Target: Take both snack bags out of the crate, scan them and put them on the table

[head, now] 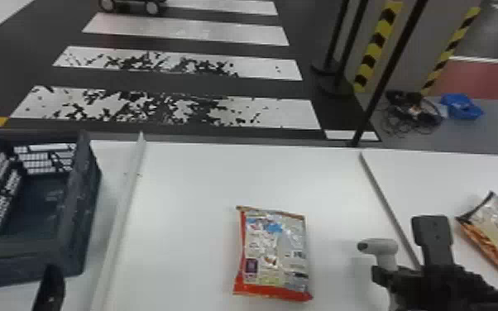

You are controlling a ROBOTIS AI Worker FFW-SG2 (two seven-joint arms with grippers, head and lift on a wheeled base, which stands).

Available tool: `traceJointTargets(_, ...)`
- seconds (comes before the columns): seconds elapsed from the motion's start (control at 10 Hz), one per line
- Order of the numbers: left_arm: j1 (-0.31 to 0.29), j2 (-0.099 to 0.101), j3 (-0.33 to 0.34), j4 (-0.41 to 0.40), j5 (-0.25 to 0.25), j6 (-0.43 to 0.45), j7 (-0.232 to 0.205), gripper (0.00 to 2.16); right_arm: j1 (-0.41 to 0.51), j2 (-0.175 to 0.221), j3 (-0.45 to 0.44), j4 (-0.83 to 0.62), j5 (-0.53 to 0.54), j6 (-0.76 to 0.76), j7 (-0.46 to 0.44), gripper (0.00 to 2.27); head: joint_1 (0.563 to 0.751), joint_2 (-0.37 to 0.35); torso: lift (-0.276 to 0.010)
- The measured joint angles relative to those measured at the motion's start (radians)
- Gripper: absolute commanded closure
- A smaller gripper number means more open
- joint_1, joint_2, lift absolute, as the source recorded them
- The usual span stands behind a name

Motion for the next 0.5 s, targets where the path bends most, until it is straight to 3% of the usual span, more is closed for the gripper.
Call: traceJointTargets(0.5,-0.007,0.007,-0.008,0.002,0.000,0.003,0.000,0.14,0.062,0.048,0.051,-0.204,-0.016,0.208,0.007,2.25,0.695,-0.004,-0.094)
